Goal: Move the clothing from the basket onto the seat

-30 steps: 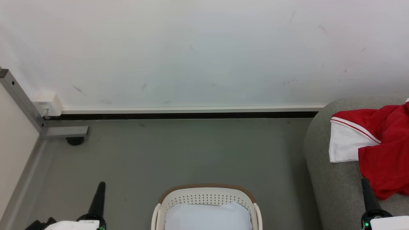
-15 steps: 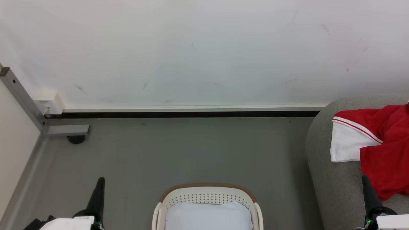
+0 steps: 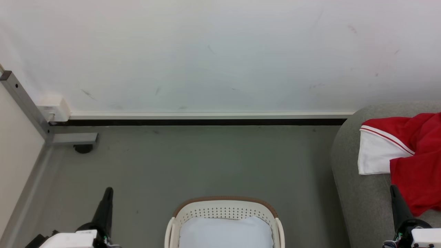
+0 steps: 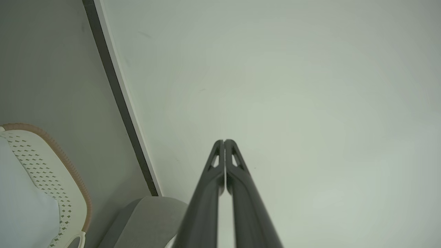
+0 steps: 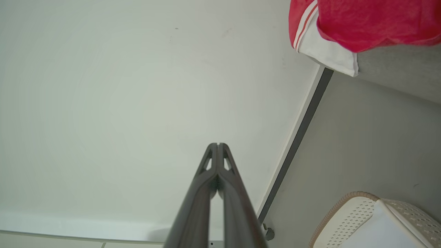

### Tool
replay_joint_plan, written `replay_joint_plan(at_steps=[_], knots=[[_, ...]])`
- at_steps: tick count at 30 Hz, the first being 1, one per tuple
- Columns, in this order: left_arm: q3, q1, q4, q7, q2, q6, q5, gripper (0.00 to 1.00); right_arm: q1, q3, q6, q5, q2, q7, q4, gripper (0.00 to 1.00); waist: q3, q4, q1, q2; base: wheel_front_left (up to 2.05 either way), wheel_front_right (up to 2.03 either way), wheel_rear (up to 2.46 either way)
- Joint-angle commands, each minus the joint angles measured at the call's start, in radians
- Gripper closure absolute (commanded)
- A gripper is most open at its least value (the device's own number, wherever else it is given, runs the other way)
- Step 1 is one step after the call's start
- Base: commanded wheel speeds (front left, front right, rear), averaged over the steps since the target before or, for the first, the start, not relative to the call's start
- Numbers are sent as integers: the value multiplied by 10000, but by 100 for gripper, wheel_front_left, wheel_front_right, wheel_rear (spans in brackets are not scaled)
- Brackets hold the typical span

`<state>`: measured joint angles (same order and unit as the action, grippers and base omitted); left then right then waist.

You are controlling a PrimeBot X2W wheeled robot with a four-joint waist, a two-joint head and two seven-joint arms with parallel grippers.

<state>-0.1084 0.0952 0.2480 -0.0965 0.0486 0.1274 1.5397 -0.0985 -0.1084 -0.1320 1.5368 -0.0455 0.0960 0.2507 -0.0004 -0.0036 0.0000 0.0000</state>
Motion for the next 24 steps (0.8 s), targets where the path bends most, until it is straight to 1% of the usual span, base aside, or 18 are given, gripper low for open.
replay_joint_plan(at_steps=[1,10,24], knots=[[-47,130,-38,-75,33,53,266,100,-91,-50,22,215,-80,71,-70,100,4,5,0,0,0,0,0],[-82,191,-37,-222,30,59,813,100,-166,-82,24,816,-82,224,-87,100,34,36,0,0,0,0,0],[-77,186,-37,-216,30,59,791,100,-159,-78,24,770,-81,221,-81,100,34,36,0,0,0,0,0]])
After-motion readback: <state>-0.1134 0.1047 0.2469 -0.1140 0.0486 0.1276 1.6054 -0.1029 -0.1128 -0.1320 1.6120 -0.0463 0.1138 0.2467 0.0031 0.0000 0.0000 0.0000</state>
